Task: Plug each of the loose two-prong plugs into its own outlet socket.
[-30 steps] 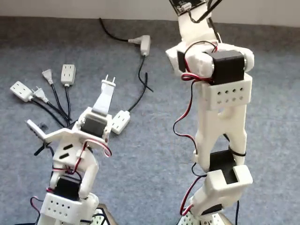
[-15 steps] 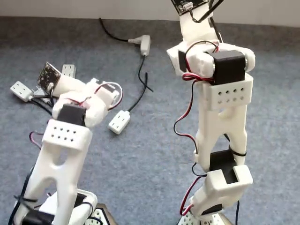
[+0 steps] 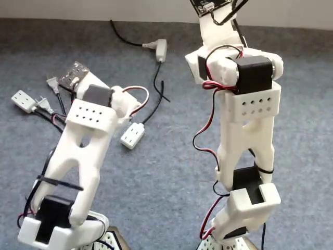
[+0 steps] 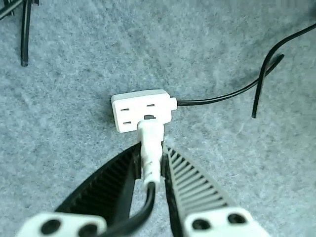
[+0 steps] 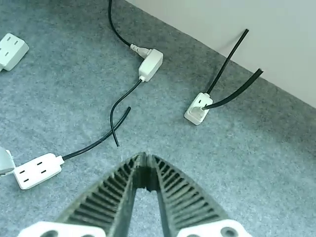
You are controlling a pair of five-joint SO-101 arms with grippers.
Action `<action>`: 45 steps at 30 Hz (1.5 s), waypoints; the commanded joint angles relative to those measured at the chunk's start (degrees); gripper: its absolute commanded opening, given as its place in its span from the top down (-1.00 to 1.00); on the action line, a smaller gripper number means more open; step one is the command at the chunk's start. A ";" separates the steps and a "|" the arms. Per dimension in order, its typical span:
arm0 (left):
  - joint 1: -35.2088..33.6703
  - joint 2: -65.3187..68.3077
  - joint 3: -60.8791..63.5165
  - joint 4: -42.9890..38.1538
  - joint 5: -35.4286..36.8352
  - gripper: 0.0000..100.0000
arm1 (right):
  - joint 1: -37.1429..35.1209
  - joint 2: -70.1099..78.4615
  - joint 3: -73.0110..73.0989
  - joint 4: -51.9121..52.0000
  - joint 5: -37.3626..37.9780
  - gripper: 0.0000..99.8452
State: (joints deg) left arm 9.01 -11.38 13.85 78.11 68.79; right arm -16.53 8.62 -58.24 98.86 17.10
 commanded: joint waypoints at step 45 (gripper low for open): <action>2.07 22.81 -0.40 -8.18 4.92 0.99 | 0.57 -1.01 -1.98 2.33 0.35 0.99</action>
State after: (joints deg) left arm 10.51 11.30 11.91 73.63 73.36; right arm -16.53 8.62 -58.24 98.86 17.10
